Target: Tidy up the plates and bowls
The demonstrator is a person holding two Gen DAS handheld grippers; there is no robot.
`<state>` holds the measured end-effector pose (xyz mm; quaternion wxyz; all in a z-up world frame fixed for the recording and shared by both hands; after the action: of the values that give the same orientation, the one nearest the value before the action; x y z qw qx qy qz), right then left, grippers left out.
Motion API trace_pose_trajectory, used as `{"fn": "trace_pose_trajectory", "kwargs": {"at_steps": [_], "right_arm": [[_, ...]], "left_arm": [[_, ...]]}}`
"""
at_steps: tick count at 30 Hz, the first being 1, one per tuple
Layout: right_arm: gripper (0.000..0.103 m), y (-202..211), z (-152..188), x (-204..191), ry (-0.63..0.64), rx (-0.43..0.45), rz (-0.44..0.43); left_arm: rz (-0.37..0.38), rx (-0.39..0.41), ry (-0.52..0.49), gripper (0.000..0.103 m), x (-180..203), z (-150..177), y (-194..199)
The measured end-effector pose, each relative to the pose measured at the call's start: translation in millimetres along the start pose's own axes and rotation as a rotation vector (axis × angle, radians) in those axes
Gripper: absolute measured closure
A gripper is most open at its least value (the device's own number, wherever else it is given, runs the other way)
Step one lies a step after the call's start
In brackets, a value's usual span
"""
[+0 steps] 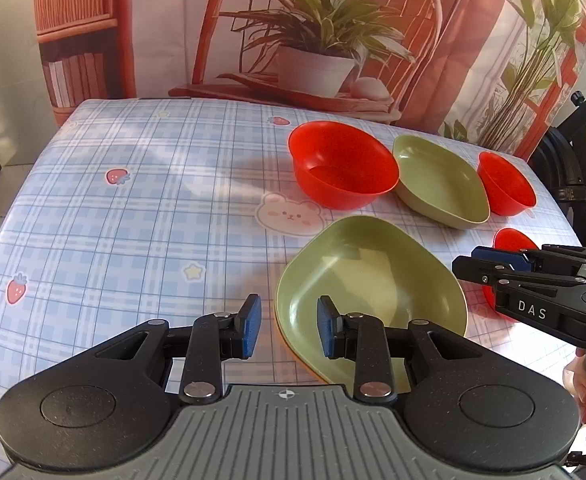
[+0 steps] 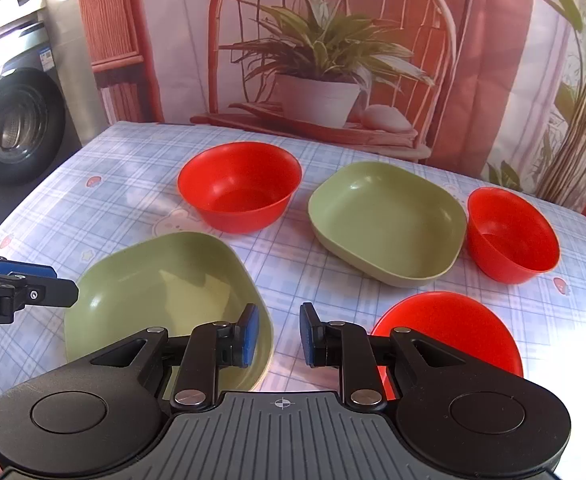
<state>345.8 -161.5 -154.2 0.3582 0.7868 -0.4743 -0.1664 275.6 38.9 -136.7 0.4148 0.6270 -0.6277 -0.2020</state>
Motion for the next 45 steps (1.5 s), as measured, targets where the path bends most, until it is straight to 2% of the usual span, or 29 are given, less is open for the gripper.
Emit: {"fn": "trace_pose_trajectory", "kwargs": {"at_steps": [2,4,7,13,21,32,35,38,45], "right_arm": [[0.083,5,-3,9,-0.016,0.019,0.011],[0.083,11,-6,20,-0.035,0.039,0.026],[0.083,16,-6,37,-0.050,0.066,0.042],[0.083,2,6,86,-0.105,0.063,0.111],[0.083,-32,15,138,-0.195,0.002,0.105],[0.083,-73,11,146,-0.181,-0.047,0.062],[0.084,-75,11,148,-0.180,-0.048,0.063],[0.090,-76,13,150,-0.191,-0.054,0.052],[0.092,-79,16,151,-0.200,-0.047,0.030]], "left_arm": [[0.027,0.027,-0.020,0.071,7,-8,6],[0.088,0.054,-0.044,0.071,17,-16,13],[0.147,0.063,-0.077,0.071,34,-24,16],[0.151,0.071,-0.121,0.071,72,-42,-1],[0.201,0.044,-0.162,0.071,106,-73,-44],[0.139,-0.003,-0.202,0.071,137,-106,-116],[0.148,0.001,-0.208,0.071,140,-110,-129],[0.131,-0.031,-0.216,0.071,144,-113,-145],[0.092,-0.074,-0.246,0.071,149,-110,-170]]}}
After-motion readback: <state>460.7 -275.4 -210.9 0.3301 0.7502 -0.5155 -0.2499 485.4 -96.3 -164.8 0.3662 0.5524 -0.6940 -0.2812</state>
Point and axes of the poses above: each gripper's, at about its wrist camera, not at the fingertips, and y roughly against the way its jaws point, x to its right, z to its underside, the point moved 1 cm from there along -y, roughly the way its jaws point, and after that the axes turned 11 degrees about y, right-handed, at the moved point
